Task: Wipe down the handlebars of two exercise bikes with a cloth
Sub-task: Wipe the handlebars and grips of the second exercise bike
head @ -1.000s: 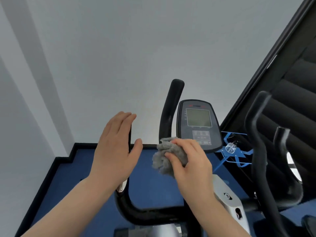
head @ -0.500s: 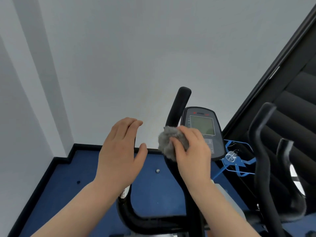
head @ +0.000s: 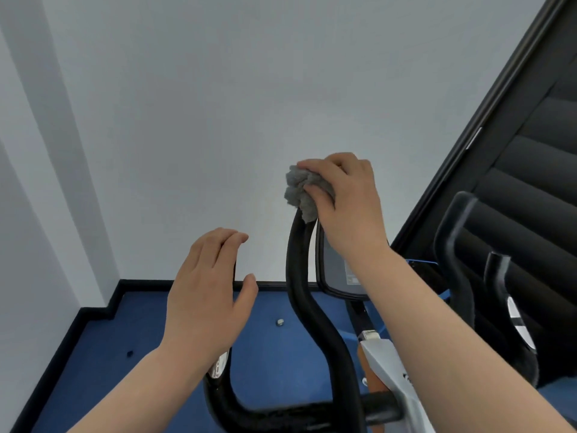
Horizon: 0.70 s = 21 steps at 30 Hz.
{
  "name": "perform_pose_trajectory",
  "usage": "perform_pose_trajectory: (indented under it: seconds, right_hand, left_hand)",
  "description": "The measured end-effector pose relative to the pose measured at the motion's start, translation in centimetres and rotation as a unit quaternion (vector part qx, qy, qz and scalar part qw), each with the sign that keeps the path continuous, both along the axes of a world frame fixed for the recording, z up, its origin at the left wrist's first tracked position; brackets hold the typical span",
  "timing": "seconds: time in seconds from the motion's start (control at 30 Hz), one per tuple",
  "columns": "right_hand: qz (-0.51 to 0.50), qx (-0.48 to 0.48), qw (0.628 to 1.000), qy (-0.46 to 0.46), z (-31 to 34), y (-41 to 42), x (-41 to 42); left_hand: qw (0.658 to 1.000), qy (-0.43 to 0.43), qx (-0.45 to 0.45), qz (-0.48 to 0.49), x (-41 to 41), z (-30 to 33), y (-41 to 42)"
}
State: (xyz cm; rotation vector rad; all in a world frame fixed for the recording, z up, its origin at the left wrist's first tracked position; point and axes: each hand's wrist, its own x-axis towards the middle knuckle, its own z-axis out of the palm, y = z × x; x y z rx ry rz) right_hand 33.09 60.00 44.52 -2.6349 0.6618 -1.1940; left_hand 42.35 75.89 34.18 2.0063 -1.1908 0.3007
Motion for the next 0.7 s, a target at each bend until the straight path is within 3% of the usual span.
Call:
perform_pose_trajectory:
  seconds: [0.13,0.2,0.3,0.43,0.6,0.7]
  right_hand:
    - [-0.005,0.154,0.976,-0.156,-2.1,-0.3,-2.2]
    - [-0.031,0.228,0.952,-0.202,-3.0,-0.4,-2.6]
    - [0.014,0.306,0.92,-0.244,-3.2,-0.3,-1.4]
    - [0.009,0.327,0.924,-0.196,-5.9,2.1,-1.1]
    - [-0.014,0.317,0.948,-0.007,-6.0,2.6,-4.2]
    - [-0.016,0.307,0.948,-0.081,-2.8,1.4,-4.0]
  left_hand:
    - [1.0,-0.005,0.006,-0.006,0.1,-0.1,0.1]
    - [1.0,-0.013,0.01,-0.009,0.4,-0.1,0.4]
    - [1.0,-0.023,0.009,-0.011,0.8,0.0,0.4]
    - [1.0,-0.02,-0.006,-0.002,0.6,-0.3,0.1]
    - [0.999,-0.035,-0.023,-0.001,0.9,-0.5,-0.4]
    - [0.999,-0.035,-0.026,-0.002,1.0,-0.5,-0.4]
